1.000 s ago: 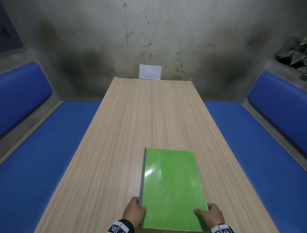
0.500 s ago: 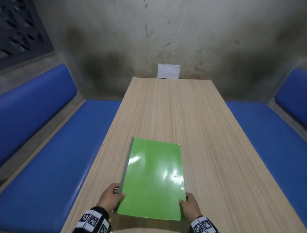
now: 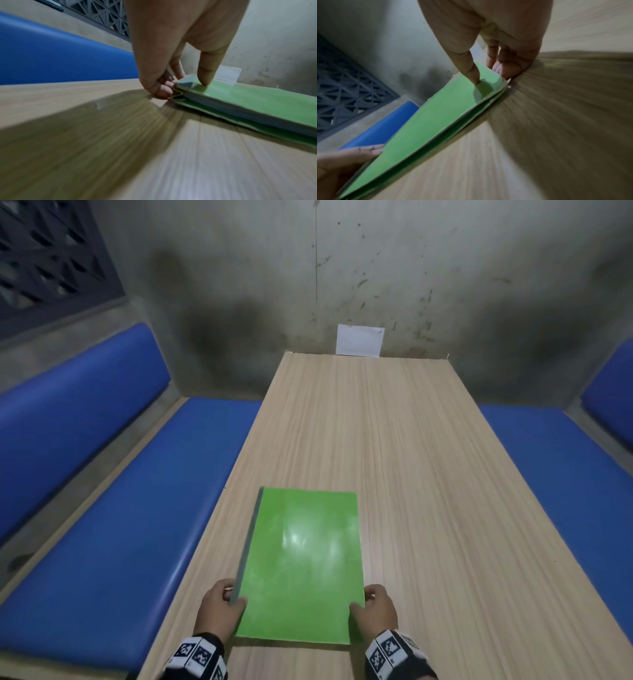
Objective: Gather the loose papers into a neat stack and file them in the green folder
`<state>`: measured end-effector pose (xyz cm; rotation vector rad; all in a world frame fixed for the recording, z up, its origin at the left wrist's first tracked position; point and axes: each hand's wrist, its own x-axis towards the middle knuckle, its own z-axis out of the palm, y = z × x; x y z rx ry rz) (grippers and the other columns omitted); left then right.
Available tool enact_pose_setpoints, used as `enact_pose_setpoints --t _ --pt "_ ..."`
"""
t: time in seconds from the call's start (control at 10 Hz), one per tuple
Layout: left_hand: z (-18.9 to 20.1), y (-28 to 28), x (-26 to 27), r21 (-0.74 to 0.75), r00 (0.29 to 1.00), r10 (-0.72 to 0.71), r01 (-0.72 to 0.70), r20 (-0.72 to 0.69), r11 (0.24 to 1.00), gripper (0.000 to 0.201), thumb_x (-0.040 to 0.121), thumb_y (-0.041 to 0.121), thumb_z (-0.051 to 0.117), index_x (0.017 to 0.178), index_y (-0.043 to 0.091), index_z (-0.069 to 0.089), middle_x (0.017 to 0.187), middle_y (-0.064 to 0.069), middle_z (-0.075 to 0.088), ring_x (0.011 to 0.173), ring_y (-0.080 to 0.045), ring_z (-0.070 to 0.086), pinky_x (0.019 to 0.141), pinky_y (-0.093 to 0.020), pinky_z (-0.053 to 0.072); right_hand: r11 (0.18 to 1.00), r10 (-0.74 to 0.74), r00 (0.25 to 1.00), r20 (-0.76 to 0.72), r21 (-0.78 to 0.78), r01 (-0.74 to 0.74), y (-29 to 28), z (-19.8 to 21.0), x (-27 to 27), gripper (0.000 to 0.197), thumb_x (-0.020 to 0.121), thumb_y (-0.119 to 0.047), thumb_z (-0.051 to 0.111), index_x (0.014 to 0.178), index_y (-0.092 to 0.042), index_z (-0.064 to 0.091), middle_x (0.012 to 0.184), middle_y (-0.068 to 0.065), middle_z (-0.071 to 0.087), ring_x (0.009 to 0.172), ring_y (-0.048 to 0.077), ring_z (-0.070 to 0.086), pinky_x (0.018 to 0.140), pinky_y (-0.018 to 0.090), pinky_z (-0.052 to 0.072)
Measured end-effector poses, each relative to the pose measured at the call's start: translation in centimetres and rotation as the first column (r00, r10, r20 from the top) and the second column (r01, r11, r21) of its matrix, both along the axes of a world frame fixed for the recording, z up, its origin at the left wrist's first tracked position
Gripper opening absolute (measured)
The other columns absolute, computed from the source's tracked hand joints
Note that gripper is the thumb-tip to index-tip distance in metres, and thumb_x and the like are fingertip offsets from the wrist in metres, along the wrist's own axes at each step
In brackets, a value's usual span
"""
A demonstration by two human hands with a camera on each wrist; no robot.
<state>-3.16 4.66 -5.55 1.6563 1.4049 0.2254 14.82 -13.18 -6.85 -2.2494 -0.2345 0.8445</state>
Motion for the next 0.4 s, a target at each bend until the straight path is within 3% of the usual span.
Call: enact_pose_setpoints --t 0.2,0.3,0.4 --pt "-0.33 -0.36 -0.28 0.025 0.999 -0.016 0.017 -0.041 1.0 0.041 0.081 0.009 0.061 0.121 0.01 0.053 0.111 -0.012 0.054 0.092 -0.024 0.056 0.091 -0.039 0.048 0.999 0.018 0.999 0.034 -0.041 -0.017 0.5 0.34 -0.31 0.036 0.079 -0.013 0.06 0.111 -0.005 0.047 0.111 0.011 0.054 0.088 0.019 0.052 0.072 0.023 0.04" --pt "-0.45 -0.24 -0.14 0.001 1.0 -0.01 0.01 -0.022 1.0 0.041 0.082 0.009 0.061 0.122 0.009 0.052 0.115 -0.014 0.054 0.094 -0.025 0.055 0.093 -0.04 0.047 0.998 0.037 0.999 0.013 -0.041 -0.037 0.54 0.34 -0.19 0.042 0.08 -0.015 0.059 0.118 -0.005 0.044 0.118 0.011 0.052 0.095 0.019 0.052 0.082 0.026 0.046" --pt "-0.42 -0.12 -0.16 0.028 0.999 0.028 -0.027 -0.018 0.999 0.056 0.082 0.019 0.063 0.133 0.011 0.042 0.127 -0.018 0.053 0.107 -0.03 0.054 0.099 -0.043 0.044 1.0 0.008 1.0 -0.003 -0.003 -0.008 0.17 0.81 -0.04 0.058 0.082 -0.019 0.057 0.133 -0.007 0.034 0.135 0.014 0.043 0.119 0.025 0.048 0.099 0.034 0.042"
